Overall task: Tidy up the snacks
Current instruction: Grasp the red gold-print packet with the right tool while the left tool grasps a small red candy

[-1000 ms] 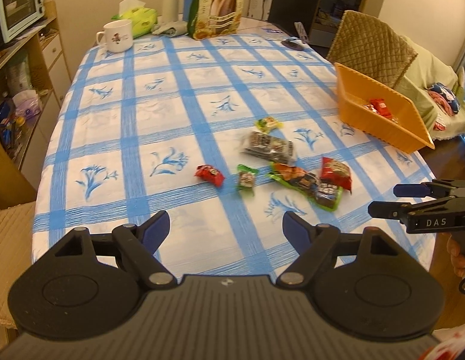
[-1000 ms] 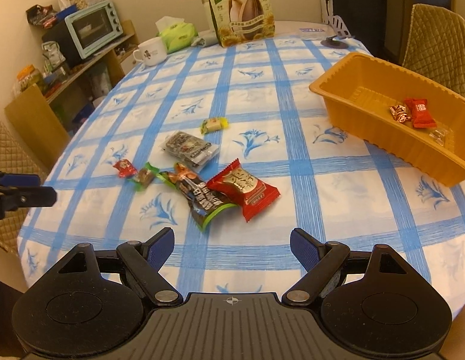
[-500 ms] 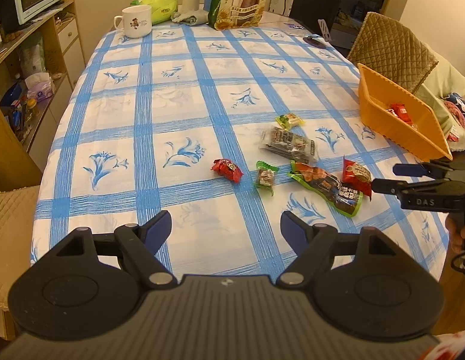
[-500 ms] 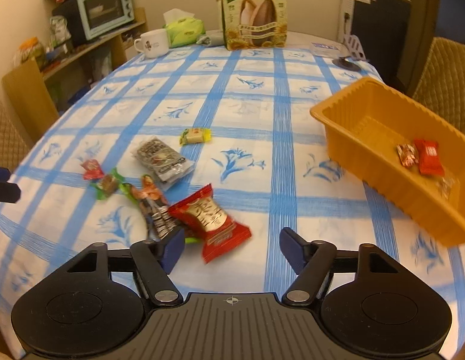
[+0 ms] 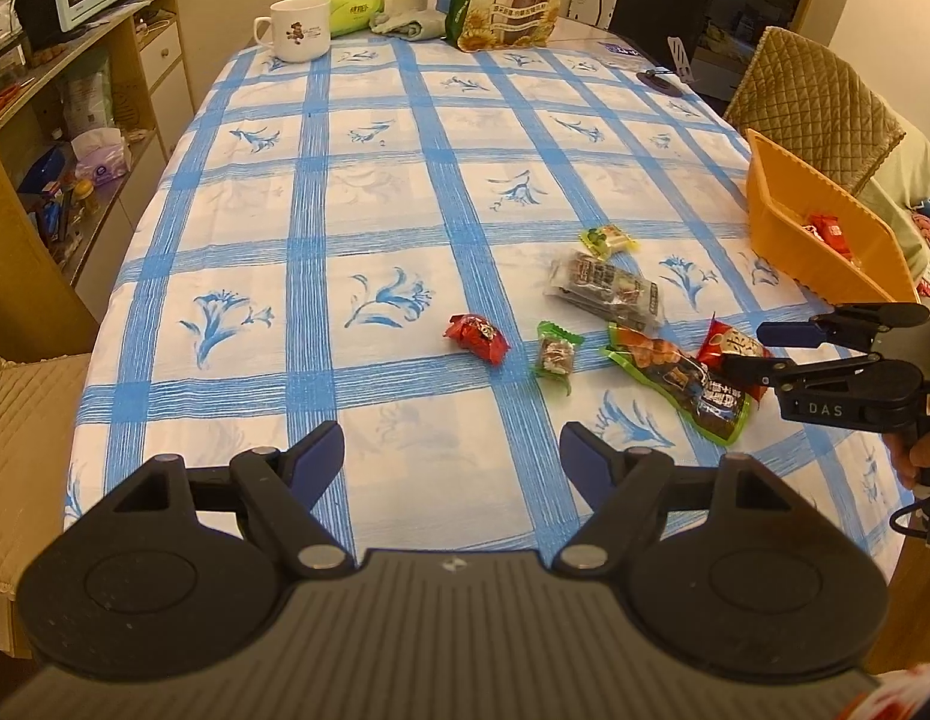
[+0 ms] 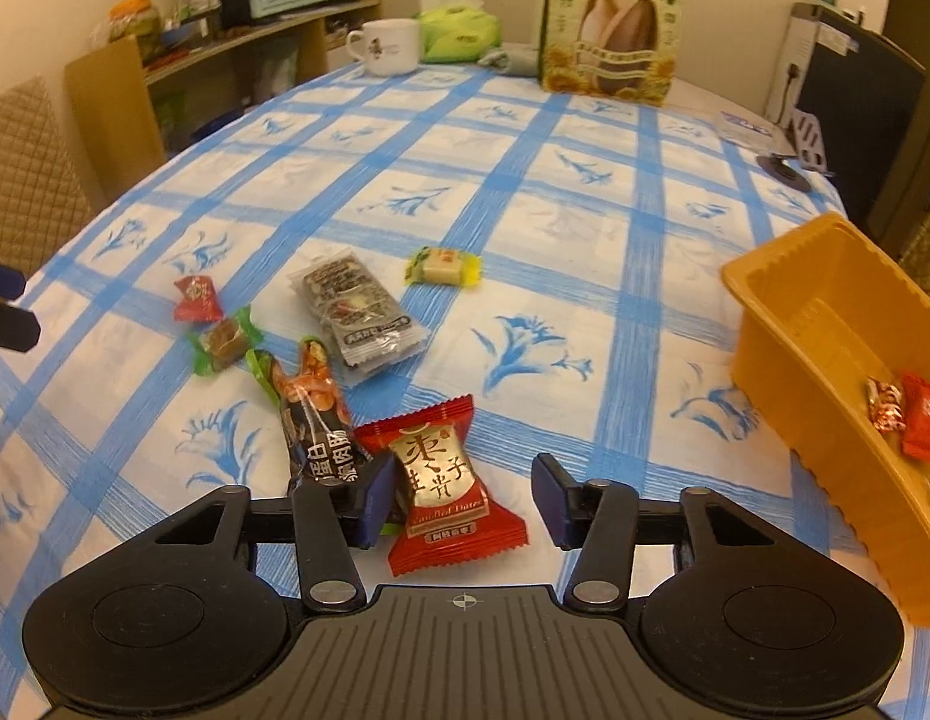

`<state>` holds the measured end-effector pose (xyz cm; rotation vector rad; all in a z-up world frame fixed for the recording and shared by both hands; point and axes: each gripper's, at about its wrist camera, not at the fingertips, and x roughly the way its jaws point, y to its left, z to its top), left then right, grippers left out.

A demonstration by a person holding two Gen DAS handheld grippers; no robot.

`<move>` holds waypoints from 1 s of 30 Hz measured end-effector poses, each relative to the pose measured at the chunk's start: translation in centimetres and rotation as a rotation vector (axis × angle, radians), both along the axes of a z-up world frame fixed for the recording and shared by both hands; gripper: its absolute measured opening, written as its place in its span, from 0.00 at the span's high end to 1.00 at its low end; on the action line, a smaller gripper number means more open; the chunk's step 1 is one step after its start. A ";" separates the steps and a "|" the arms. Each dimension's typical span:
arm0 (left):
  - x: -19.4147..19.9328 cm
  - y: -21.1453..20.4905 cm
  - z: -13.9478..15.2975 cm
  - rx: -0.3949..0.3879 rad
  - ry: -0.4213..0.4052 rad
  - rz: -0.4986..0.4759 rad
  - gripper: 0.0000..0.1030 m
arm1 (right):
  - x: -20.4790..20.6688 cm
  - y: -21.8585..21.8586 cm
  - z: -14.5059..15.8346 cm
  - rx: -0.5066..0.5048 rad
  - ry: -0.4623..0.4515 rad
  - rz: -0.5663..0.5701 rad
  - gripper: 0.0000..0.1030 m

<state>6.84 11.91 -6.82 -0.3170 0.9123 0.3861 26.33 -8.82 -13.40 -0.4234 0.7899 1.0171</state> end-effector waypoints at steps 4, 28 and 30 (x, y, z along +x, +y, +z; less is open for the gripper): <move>0.4 0.1 -0.3 0.002 0.003 0.004 0.26 | 0.1 0.5 -0.3 -0.003 0.011 0.014 0.62; 6.5 1.8 -3.9 -0.025 0.017 -0.088 0.61 | 2.9 -6.1 1.7 0.078 0.063 -0.304 0.73; 7.0 1.9 -4.2 -0.042 0.015 -0.096 0.64 | 3.0 -7.0 1.8 0.083 0.065 -0.333 0.73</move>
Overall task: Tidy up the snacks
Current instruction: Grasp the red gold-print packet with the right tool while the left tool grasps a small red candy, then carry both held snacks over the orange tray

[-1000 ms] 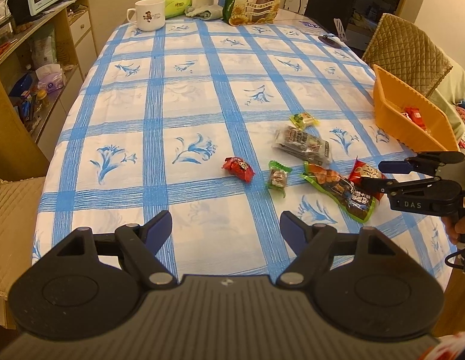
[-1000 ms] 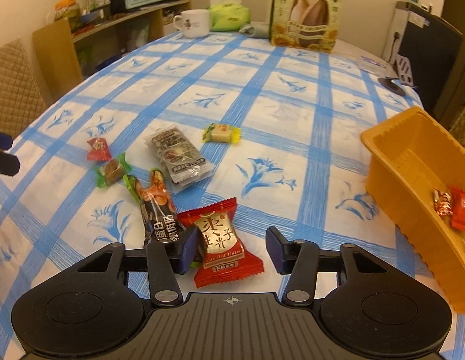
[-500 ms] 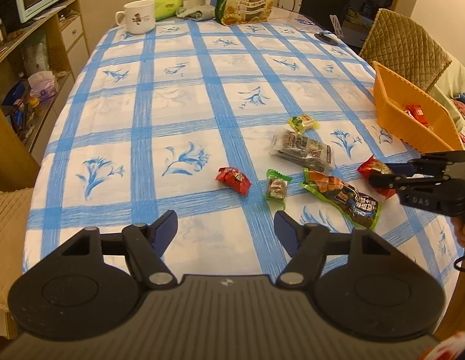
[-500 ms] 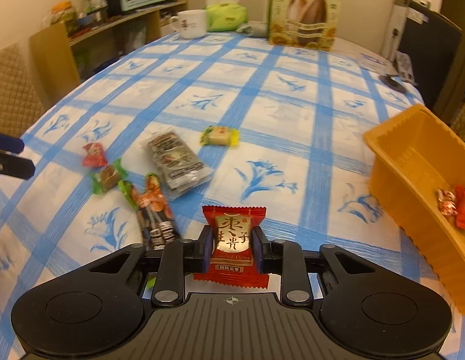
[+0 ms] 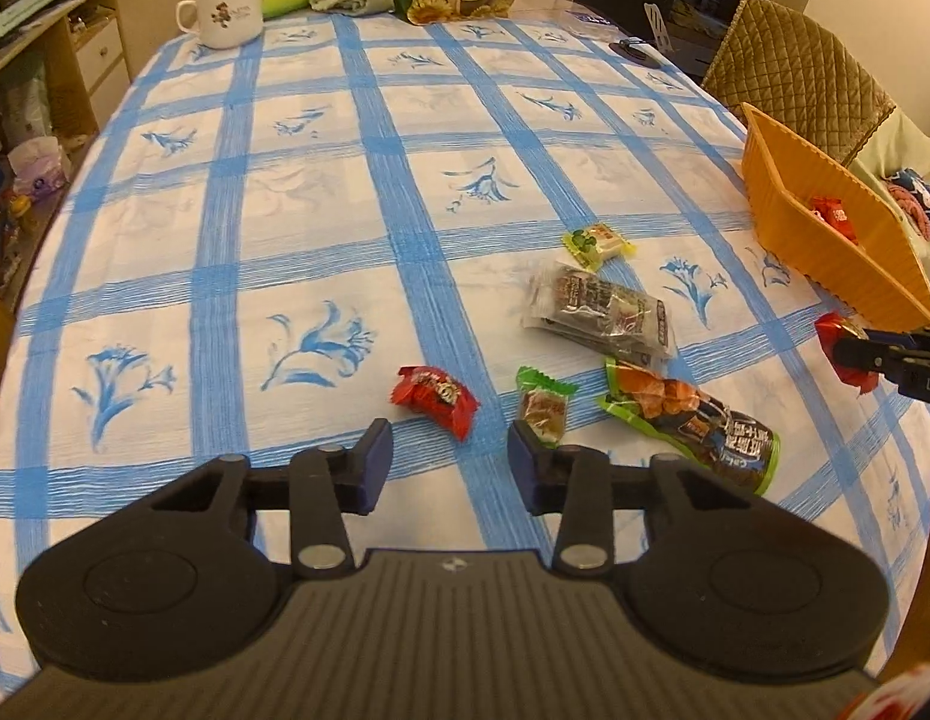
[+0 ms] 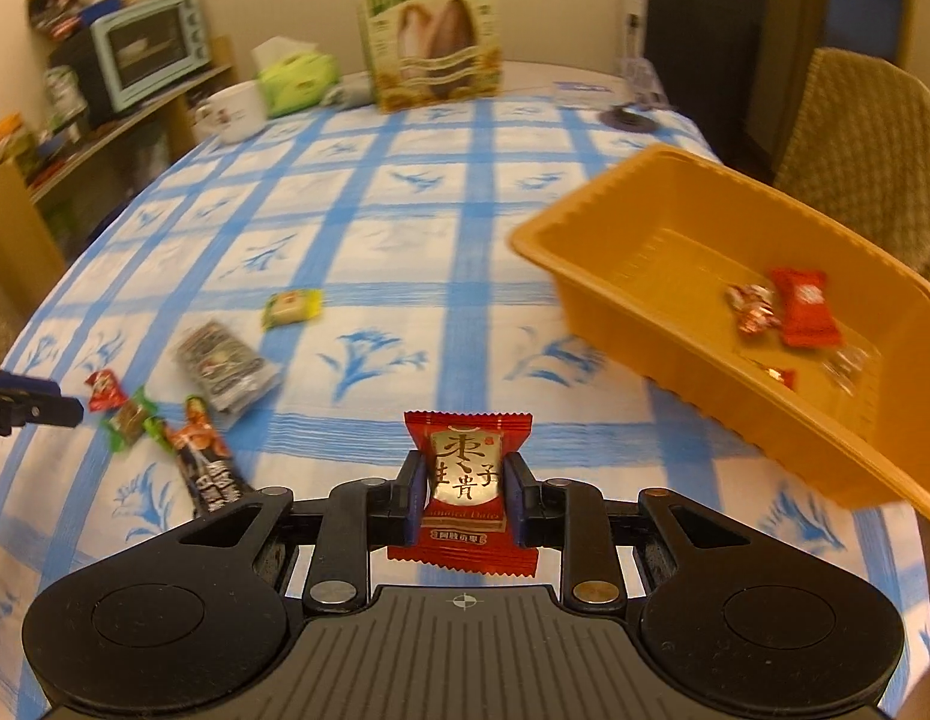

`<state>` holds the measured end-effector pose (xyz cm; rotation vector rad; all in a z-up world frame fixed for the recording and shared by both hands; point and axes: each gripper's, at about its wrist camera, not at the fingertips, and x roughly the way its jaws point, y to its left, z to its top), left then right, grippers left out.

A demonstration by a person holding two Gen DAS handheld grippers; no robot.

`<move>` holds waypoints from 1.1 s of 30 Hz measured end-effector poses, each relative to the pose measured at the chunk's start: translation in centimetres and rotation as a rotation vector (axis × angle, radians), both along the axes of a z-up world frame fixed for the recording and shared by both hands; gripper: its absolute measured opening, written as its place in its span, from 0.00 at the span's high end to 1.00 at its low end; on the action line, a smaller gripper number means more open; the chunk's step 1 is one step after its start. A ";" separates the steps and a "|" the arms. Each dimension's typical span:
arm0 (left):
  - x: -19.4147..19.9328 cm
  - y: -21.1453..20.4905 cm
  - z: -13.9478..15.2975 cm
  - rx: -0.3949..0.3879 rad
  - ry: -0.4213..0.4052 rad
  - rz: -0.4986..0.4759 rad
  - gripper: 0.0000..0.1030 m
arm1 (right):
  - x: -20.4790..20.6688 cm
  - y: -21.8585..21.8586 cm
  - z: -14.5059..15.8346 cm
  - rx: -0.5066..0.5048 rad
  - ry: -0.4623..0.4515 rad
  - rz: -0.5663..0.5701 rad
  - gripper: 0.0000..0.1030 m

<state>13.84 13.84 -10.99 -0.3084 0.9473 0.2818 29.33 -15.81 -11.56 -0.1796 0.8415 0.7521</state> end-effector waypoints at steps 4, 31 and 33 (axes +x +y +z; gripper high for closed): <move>0.9 0.3 -0.6 -0.011 0.007 -0.002 0.67 | 0.3 -1.5 0.2 0.009 0.012 -0.047 0.73; 2.7 1.2 -0.9 0.043 0.016 -0.002 0.82 | -0.4 -3.8 1.0 0.012 0.002 -0.102 0.73; 2.4 1.2 -0.6 0.048 0.012 0.000 0.82 | -0.5 -3.8 1.2 0.016 0.000 -0.098 0.73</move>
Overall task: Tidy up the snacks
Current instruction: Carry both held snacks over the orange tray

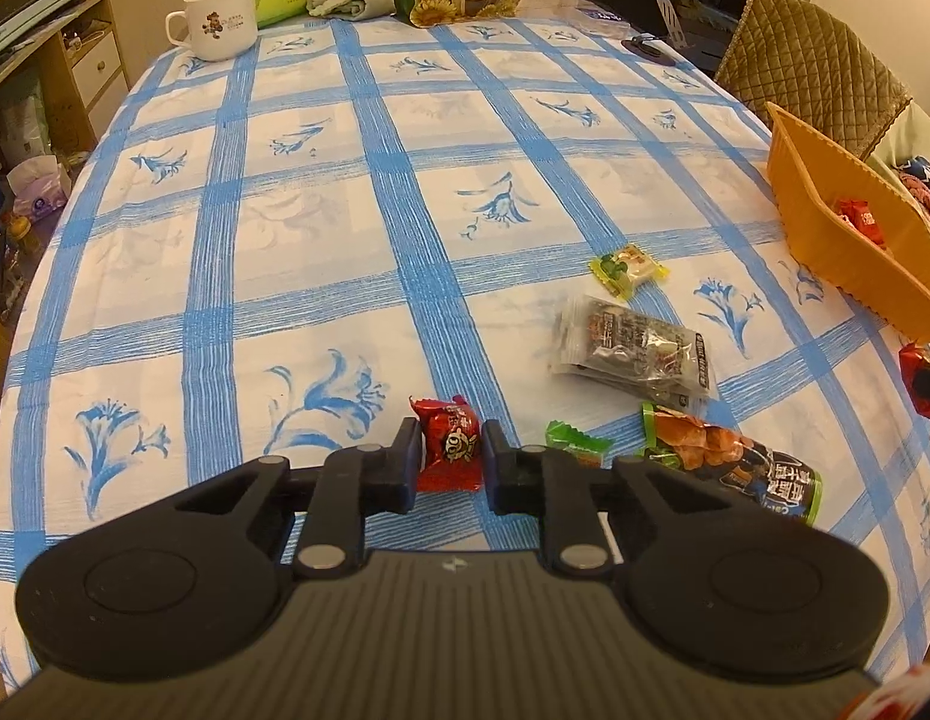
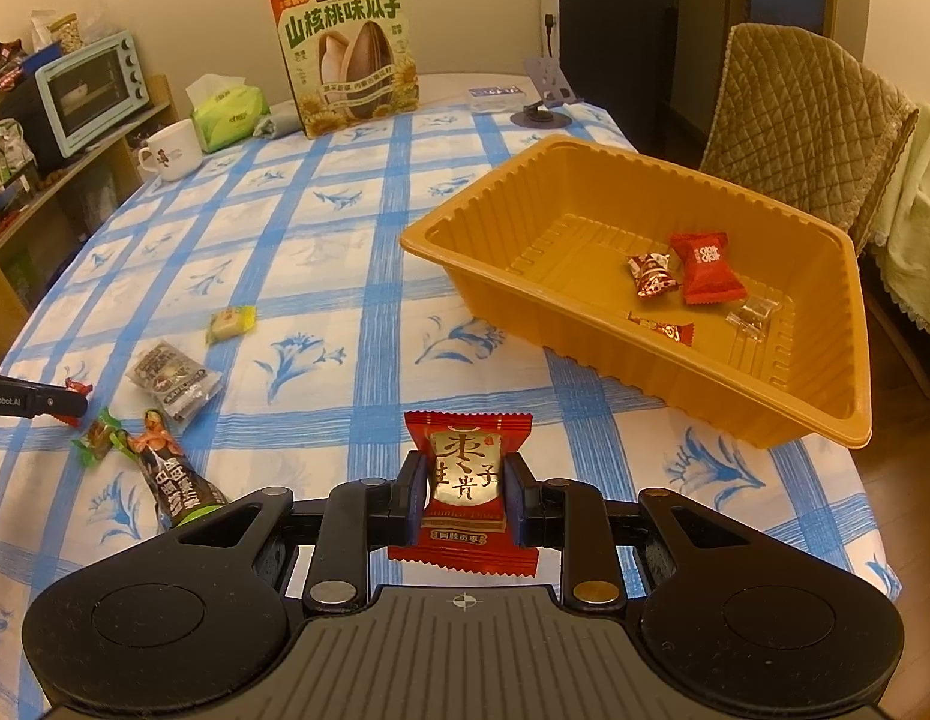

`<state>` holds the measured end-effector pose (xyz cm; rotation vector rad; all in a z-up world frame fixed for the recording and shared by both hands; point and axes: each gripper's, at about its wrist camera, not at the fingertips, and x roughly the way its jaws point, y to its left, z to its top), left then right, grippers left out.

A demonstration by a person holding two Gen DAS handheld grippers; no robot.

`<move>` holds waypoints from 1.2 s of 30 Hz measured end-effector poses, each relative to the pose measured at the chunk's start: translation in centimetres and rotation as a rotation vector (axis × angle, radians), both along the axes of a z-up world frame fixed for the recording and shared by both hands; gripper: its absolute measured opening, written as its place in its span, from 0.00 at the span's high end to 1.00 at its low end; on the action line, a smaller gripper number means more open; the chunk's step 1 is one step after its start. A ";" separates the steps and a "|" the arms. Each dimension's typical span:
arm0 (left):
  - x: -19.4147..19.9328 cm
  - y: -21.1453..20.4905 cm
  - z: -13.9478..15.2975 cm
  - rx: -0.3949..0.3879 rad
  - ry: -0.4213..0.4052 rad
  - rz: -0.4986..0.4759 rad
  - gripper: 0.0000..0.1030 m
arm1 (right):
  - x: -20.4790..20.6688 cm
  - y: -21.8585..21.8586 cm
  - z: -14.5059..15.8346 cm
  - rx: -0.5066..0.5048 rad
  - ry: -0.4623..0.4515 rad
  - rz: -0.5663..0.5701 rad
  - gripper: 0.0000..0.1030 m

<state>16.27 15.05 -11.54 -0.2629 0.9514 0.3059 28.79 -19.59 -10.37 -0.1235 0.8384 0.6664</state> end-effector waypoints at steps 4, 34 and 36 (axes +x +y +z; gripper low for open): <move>-0.8 -0.1 0.8 0.005 -0.014 0.005 0.82 | -0.4 -0.2 0.4 0.010 -0.008 0.004 0.73; 7.0 -16.9 9.1 0.007 -0.185 -0.400 0.82 | -1.0 -7.9 6.1 0.144 -0.028 -0.118 0.73; 8.4 -17.8 9.4 0.016 -0.190 -0.421 0.82 | -0.4 -8.4 6.4 0.152 -0.031 -0.126 0.73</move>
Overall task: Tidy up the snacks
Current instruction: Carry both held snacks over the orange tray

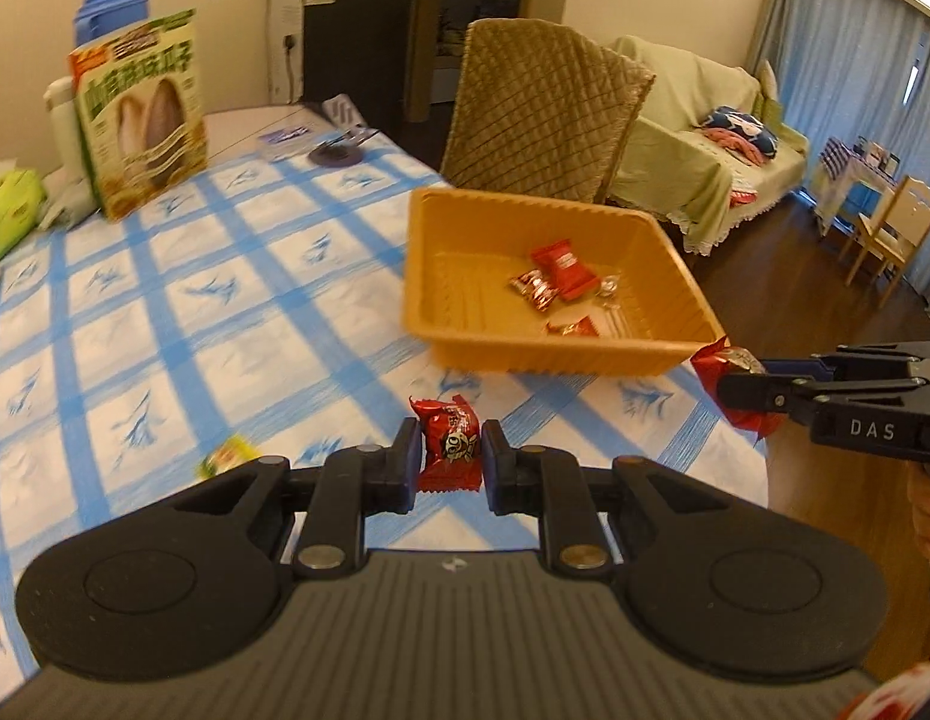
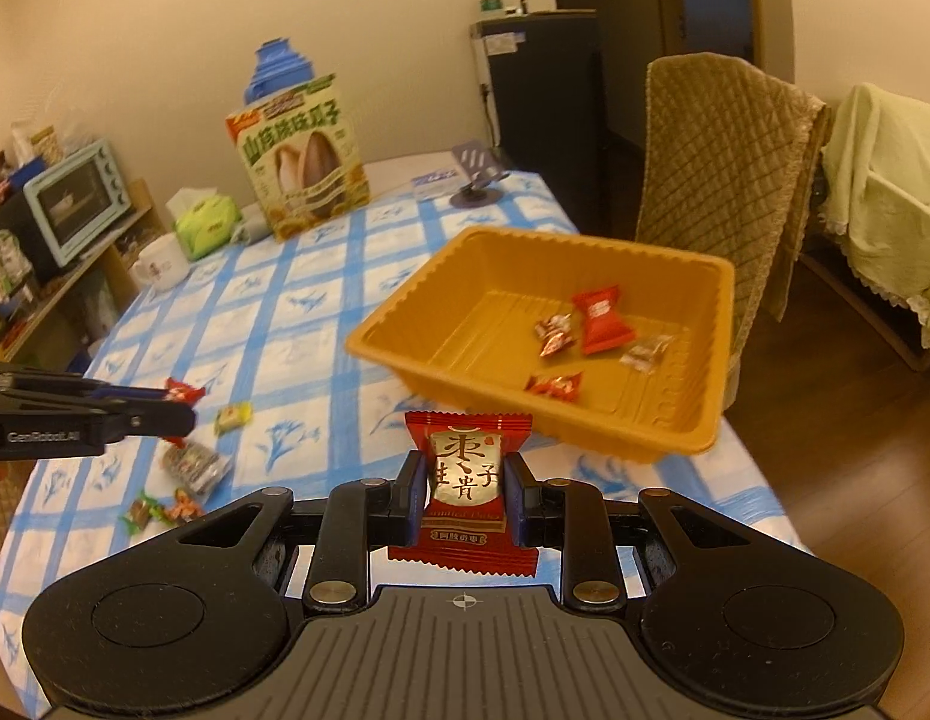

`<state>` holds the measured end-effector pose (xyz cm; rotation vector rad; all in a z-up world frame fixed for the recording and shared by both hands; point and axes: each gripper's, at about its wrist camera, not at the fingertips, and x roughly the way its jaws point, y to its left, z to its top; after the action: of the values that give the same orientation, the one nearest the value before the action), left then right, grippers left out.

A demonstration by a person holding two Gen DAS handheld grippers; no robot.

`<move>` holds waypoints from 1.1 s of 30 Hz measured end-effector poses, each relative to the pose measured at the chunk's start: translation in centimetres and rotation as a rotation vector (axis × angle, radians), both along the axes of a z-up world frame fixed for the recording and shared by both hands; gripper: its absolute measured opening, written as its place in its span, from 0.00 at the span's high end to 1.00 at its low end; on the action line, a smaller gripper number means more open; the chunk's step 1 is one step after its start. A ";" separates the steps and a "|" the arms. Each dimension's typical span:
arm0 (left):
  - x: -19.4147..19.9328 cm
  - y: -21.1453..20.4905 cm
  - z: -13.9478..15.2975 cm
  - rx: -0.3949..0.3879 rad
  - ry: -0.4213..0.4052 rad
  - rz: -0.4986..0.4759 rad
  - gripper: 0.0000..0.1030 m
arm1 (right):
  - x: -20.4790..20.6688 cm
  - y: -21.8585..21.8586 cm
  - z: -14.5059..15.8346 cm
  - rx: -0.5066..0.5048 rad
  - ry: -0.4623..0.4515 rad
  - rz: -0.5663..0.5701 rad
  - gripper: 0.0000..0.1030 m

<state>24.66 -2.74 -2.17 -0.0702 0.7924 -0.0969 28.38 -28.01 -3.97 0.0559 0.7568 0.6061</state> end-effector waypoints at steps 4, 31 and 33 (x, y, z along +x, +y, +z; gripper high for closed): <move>2.9 -1.4 0.3 0.013 -0.009 -0.026 0.82 | 1.8 -0.9 0.5 0.012 -0.008 -0.018 0.73; 18.3 -5.2 -3.0 0.091 0.058 -0.101 0.82 | 15.0 -1.9 -2.1 -0.050 0.023 -0.135 0.73; 18.9 -5.4 -3.6 0.095 0.070 -0.102 0.82 | 15.5 -1.8 -2.6 -0.057 0.032 -0.137 0.73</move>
<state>43.61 -8.10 -5.77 0.0573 0.8696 -0.1542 43.91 -29.81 -6.55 0.0645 0.7942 0.4535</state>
